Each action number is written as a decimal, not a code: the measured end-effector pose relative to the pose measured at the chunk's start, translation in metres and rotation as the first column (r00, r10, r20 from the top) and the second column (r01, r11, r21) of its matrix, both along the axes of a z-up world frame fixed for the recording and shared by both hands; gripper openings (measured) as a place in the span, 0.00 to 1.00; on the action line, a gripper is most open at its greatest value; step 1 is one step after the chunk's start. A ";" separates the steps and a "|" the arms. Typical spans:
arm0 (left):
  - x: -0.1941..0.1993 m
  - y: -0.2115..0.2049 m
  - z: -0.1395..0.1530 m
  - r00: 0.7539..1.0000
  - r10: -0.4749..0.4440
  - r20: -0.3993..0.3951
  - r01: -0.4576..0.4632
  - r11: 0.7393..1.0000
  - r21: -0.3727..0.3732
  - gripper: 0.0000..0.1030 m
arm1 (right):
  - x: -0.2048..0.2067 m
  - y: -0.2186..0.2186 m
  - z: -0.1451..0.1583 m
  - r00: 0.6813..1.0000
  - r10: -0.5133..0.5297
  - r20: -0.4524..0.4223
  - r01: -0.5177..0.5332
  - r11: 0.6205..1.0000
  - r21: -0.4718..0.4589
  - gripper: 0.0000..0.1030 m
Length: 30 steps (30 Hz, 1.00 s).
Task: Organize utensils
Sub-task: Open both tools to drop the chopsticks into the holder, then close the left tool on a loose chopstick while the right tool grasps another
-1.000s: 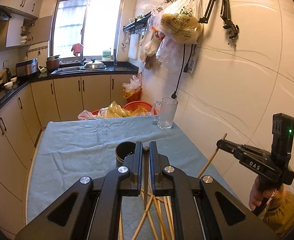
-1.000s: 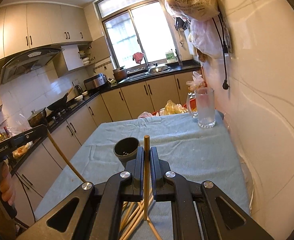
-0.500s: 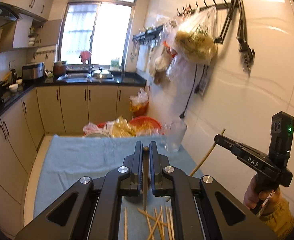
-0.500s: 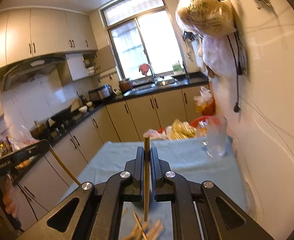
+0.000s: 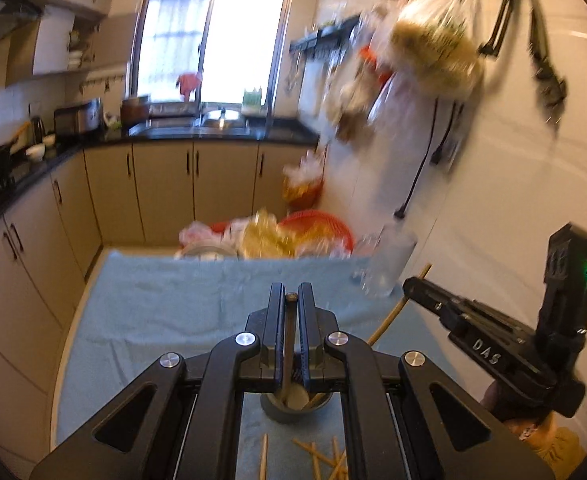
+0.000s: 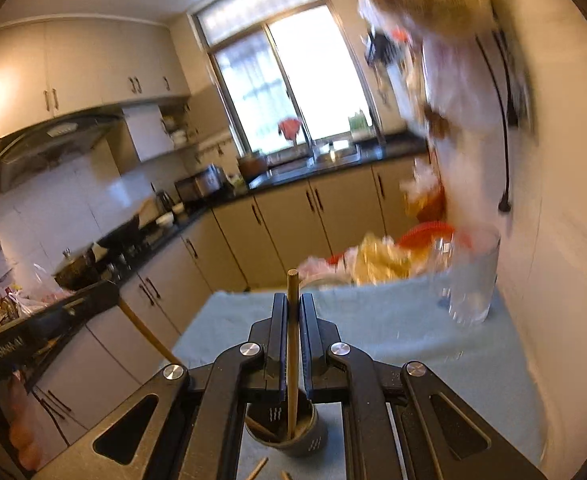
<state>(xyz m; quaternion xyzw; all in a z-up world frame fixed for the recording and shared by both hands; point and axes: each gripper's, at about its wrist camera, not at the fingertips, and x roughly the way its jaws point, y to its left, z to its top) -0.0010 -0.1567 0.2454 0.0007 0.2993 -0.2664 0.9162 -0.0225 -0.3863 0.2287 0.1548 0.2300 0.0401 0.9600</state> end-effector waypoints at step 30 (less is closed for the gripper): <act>-0.105 0.099 0.000 0.981 0.169 0.090 -0.162 0.984 -0.080 0.64 | -0.075 -0.019 0.008 0.997 -0.070 -0.033 0.069 0.996 -0.054 0.51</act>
